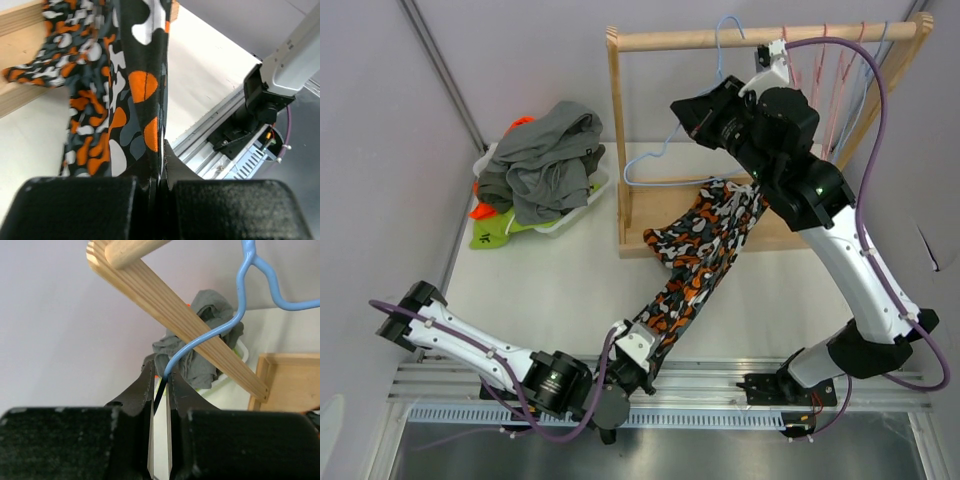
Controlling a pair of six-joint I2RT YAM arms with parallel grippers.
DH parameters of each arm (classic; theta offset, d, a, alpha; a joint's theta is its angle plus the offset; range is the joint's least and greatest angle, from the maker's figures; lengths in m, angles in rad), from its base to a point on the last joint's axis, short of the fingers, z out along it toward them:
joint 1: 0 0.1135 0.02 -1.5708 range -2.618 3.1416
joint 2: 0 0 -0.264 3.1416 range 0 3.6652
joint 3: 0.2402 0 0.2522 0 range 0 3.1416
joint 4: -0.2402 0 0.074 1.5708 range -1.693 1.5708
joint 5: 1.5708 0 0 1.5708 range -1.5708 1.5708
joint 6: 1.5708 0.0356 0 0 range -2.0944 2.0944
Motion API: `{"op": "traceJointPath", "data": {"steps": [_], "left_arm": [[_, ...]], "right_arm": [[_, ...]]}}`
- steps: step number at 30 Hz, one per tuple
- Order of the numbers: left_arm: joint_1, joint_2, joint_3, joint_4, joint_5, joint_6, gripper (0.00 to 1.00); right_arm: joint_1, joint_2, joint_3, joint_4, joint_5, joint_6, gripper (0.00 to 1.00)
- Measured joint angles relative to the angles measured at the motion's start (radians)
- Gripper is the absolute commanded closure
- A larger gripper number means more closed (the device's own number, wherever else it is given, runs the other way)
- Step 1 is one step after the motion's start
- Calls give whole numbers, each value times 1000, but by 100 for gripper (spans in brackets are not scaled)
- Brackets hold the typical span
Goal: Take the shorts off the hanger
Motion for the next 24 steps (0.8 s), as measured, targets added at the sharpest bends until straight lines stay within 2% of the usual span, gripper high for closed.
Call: {"op": "traceJointPath", "data": {"steps": [4, 12, 18, 24], "left_arm": [[50, 0, 26, -20, -9, 5, 100], [310, -14, 44, 13, 16, 138, 100], [556, -7, 71, 93, 106, 257, 100], [780, 44, 146, 113, 221, 311, 100]], "right_arm": [[-1, -66, -95, 30, -7, 55, 100], [68, -274, -328, 64, -137, 195, 100], [136, -325, -326, 64, -235, 314, 100], [165, -331, -285, 16, -262, 377, 100]]}}
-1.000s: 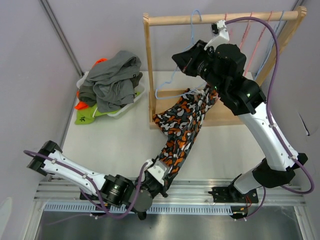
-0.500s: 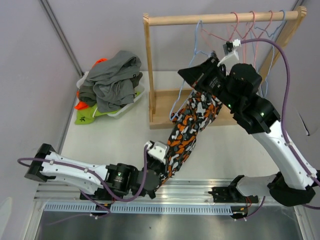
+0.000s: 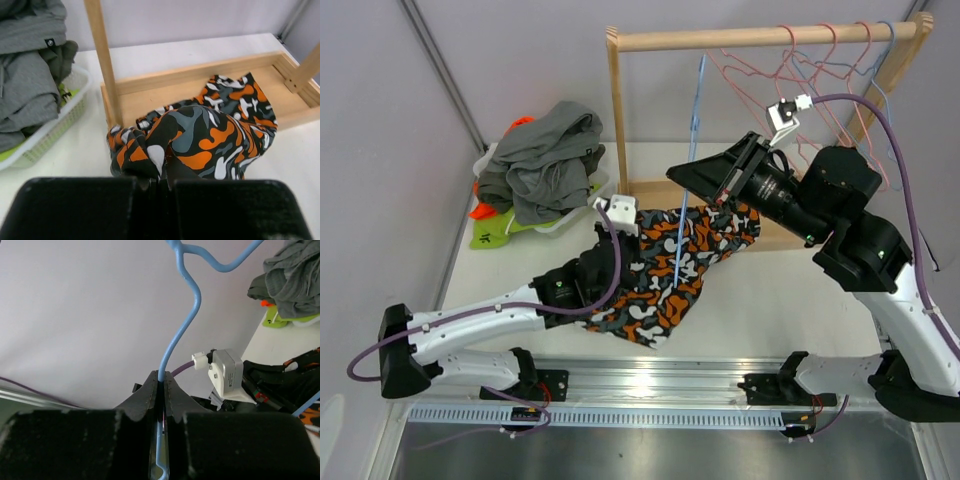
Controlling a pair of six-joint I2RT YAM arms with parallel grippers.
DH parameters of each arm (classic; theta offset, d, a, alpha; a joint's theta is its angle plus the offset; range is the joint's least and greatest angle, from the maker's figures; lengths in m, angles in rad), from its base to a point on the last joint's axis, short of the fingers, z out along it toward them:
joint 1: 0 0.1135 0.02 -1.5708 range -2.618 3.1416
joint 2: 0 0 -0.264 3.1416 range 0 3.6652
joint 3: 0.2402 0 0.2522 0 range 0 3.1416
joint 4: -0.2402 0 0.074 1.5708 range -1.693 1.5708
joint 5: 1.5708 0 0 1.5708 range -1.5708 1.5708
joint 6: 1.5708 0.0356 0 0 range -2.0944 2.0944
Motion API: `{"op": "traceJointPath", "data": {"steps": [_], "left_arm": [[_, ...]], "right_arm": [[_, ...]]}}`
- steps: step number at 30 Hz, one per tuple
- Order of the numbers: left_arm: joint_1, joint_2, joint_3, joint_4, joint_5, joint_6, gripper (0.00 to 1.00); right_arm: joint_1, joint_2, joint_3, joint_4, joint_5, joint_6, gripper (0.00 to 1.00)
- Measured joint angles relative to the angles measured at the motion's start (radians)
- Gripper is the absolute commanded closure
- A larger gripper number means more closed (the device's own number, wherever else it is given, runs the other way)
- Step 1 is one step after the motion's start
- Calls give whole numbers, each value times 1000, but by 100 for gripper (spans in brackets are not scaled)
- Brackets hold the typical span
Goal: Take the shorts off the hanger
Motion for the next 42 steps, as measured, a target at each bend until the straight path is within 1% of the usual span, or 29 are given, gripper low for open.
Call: {"op": "traceJointPath", "data": {"steps": [4, 6, 8, 11, 13, 15, 17, 18, 23, 25, 29, 30, 31, 32, 33, 34, 35, 39, 40, 42], "left_arm": [[22, -14, 18, -11, 43, 2, 100], [18, -48, 14, -49, 68, -16, 100], [11, -111, -12, -80, 79, -43, 100], [4, -228, -76, -127, 85, -97, 100], [1, -284, -105, -174, 84, -129, 100], [-3, -311, -116, -218, 78, -151, 100], [-10, -325, -118, -262, 71, -171, 100], [-13, -329, -118, -283, 67, -179, 100], [-16, -373, -105, -399, 45, -195, 100], [-16, -381, -68, -440, 31, -186, 100], [-16, -378, 70, -490, -12, -127, 100], [-13, -371, 118, -492, -24, -95, 100], [-4, -365, 151, -488, -31, -72, 100], [9, -349, 194, -489, -35, -34, 100], [22, -339, 229, -482, -42, -6, 100], [48, -322, 280, -482, -44, 42, 100], [75, -304, 325, -472, -43, 85, 100], [237, -216, 521, -438, -6, 222, 100], [299, -182, 588, -445, 16, 250, 100], [417, -81, 769, -455, 74, 286, 100]], "right_arm": [[-40, 44, 110, -61, -14, -19, 100], [-106, 92, 198, -65, -46, -31, 100], [-212, 157, 288, -63, -109, -38, 100], [-333, 267, 402, -55, -204, -30, 100], [-377, 337, 449, -39, -247, -19, 100], [-398, 401, 462, -32, -286, -11, 100], [-403, 449, 451, -27, -313, -1, 100], [-404, 458, 420, -13, -323, 5, 100], [-404, 433, 200, 62, -362, 31, 100], [-407, 414, 135, 125, -364, 31, 100], [-415, 313, -10, 232, -364, 38, 100], [-415, 283, -45, 247, -365, 42, 97], [-414, 251, -87, 273, -364, 44, 78], [-414, 222, -124, 290, -360, 48, 52], [-413, 200, -149, 290, -362, 51, 30], [-413, 171, -185, 283, -359, 51, 5], [-412, 145, -219, 267, -353, 47, 0], [-405, 64, -317, 184, -318, 2, 1], [-403, 46, -337, 167, -309, -6, 1], [-401, -3, -387, 138, -282, -25, 1]]}}
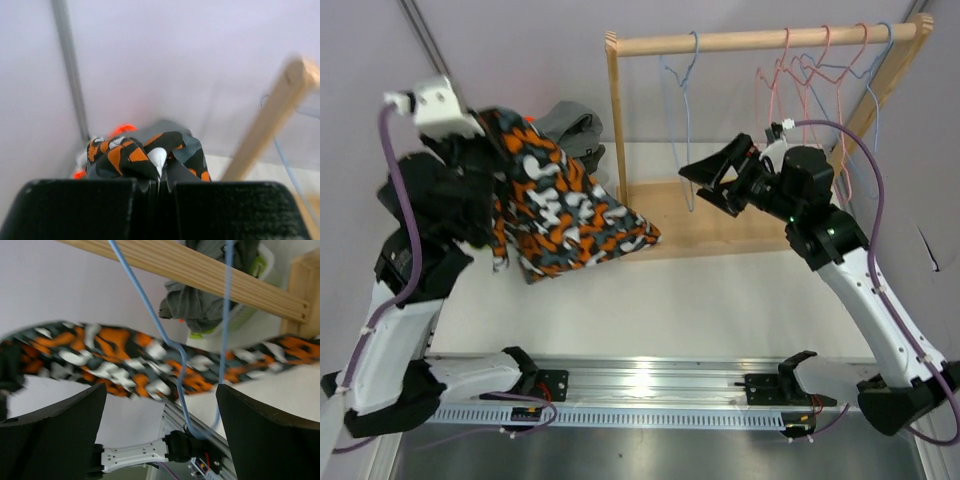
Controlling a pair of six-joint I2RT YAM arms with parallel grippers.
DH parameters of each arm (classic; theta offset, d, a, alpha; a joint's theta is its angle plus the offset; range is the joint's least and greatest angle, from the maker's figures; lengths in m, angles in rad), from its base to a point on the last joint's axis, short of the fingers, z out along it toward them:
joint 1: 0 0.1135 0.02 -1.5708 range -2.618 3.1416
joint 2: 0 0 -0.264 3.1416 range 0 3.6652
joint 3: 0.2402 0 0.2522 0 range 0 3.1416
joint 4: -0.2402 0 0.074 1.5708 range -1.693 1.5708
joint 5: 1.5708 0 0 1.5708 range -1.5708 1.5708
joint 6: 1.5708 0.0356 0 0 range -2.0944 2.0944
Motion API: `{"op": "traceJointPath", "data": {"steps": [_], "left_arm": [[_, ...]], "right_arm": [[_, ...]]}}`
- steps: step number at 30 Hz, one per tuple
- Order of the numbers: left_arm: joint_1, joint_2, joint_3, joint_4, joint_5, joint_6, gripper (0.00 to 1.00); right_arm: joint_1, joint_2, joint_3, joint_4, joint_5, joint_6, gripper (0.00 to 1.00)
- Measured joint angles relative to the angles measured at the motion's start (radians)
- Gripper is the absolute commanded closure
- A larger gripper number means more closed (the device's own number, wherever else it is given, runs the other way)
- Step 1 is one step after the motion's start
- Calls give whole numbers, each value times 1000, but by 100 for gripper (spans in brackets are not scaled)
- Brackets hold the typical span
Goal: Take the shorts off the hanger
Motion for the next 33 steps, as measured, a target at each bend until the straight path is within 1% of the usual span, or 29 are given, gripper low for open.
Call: {"op": "traceJointPath", "data": {"steps": [2, 5, 7, 8, 9, 11, 15, 19, 22, 23, 25, 29, 30, 32, 33], "left_arm": [[108, 94, 166, -6, 53, 16, 100], [275, 282, 452, -26, 154, 24, 100], [365, 425, 660, -39, 224, 21, 100], [401, 486, 740, -29, 255, 19, 100], [439, 547, 800, -11, 288, 16, 100], [497, 624, 829, 40, 359, 3, 100], [587, 741, 802, 124, 486, -68, 100], [620, 858, 785, 204, 556, -122, 100], [623, 911, 703, 250, 577, -156, 100], [623, 916, 656, 262, 580, -167, 100], [623, 915, 512, 292, 579, -192, 100], [624, 880, 158, 354, 536, -251, 100], [624, 875, 83, 347, 517, -270, 100], [629, 875, -11, 319, 490, -311, 99], [632, 876, -31, 298, 481, -332, 98]], "right_arm": [[0, -55, -48, -23, 25, -15, 1], [0, -174, -152, -30, 64, -33, 1], [0, -253, -229, -27, 77, -44, 1], [0, -287, -268, -23, 78, -48, 1], [0, -317, -309, -8, 76, -53, 1], [0, -359, -383, -6, 68, -63, 1], [0, -387, -494, 5, 42, -85, 1], [1, -406, -613, 14, 23, -103, 1], [1, -420, -657, 29, 13, -108, 1], [1, -422, -662, 34, 12, -109, 1], [1, -424, -665, 46, 10, -112, 1], [1, -432, -664, 66, 6, -126, 1], [1, -434, -661, 63, 6, -129, 1], [1, -443, -657, 61, 7, -130, 0], [1, -451, -655, 55, 7, -130, 1]]}}
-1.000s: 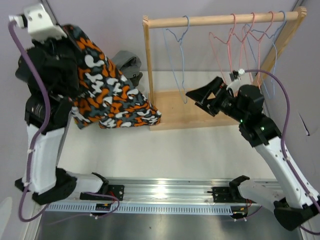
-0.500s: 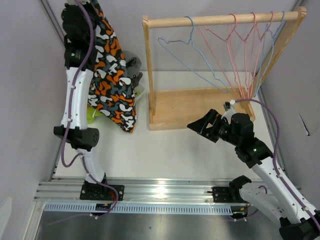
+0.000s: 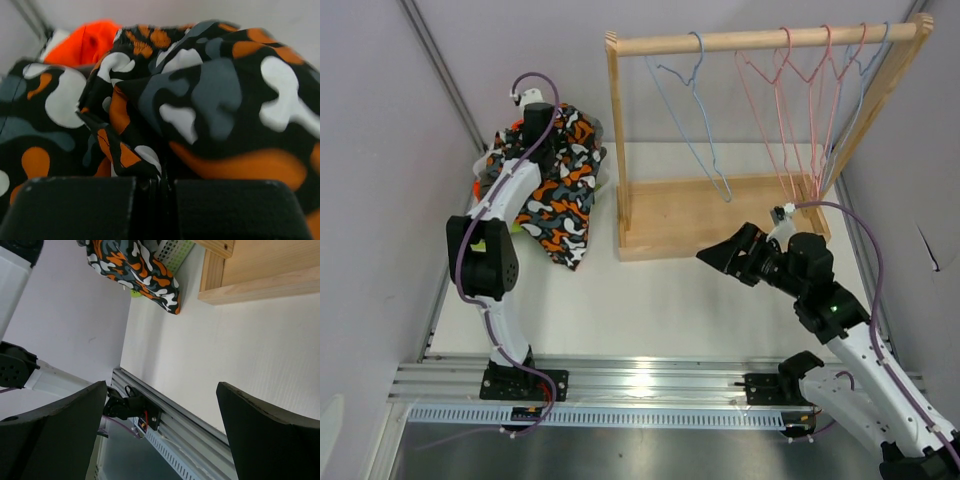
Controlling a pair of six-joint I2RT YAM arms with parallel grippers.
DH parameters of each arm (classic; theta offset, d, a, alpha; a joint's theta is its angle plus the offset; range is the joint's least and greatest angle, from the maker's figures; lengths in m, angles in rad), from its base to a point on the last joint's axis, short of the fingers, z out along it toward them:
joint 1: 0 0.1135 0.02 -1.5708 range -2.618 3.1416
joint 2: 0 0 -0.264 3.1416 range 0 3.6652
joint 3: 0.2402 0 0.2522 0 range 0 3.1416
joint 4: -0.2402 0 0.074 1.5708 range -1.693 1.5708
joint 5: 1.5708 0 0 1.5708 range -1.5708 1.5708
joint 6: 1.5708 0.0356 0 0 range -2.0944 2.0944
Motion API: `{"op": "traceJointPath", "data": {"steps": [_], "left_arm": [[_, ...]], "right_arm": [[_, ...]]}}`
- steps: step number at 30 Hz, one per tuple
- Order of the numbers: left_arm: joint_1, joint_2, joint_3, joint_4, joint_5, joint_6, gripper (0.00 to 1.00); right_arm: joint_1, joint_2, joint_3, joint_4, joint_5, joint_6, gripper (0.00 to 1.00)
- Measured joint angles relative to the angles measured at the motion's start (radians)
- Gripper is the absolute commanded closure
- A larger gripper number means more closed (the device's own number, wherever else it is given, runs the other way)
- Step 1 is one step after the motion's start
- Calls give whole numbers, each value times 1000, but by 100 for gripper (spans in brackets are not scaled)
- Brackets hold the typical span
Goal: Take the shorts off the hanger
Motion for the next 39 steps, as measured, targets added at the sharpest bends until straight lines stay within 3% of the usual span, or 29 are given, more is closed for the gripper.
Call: {"op": "traceJointPath", "data": {"steps": [2, 5, 6, 7, 8, 9, 14, 19, 25, 29, 33, 39], "left_arm": [[14, 0, -6, -50, -8, -56, 95], [49, -1, 19, -107, -2, -150, 75], [60, -1, 23, -119, 6, -171, 44], [74, -1, 26, -137, 18, -186, 25], [87, -1, 26, -151, 31, -203, 9], [95, -1, 27, -163, 42, -216, 1], [106, -10, 38, -201, 63, -235, 1], [105, -118, 80, -322, 64, -207, 1], [105, -449, 129, -384, 82, -143, 1], [105, -718, 69, -381, 126, -100, 1], [103, -1040, -206, -334, 233, -73, 1], [100, -1480, -813, -308, 479, -70, 1]], "right_arm": [[0, -31, 0, -11, 3, 1, 1], [0, -88, 2, -36, 12, 2, 1], [0, -107, 3, -47, 15, 2, 1], [0, -132, 3, -59, 20, 3, 1], [0, -151, 3, -70, 24, 5, 1], [0, -171, 3, -83, 29, 6, 1], [0, -267, 24, -156, 53, 13, 1], [0, -317, 54, -235, 92, -2, 1], [0, -307, 136, -302, 135, -68, 1], [0, -306, 191, -307, 155, -121, 1], [0, -325, 211, -309, 174, -170, 1], [0, -474, 138, -300, 248, -225, 1]]}}
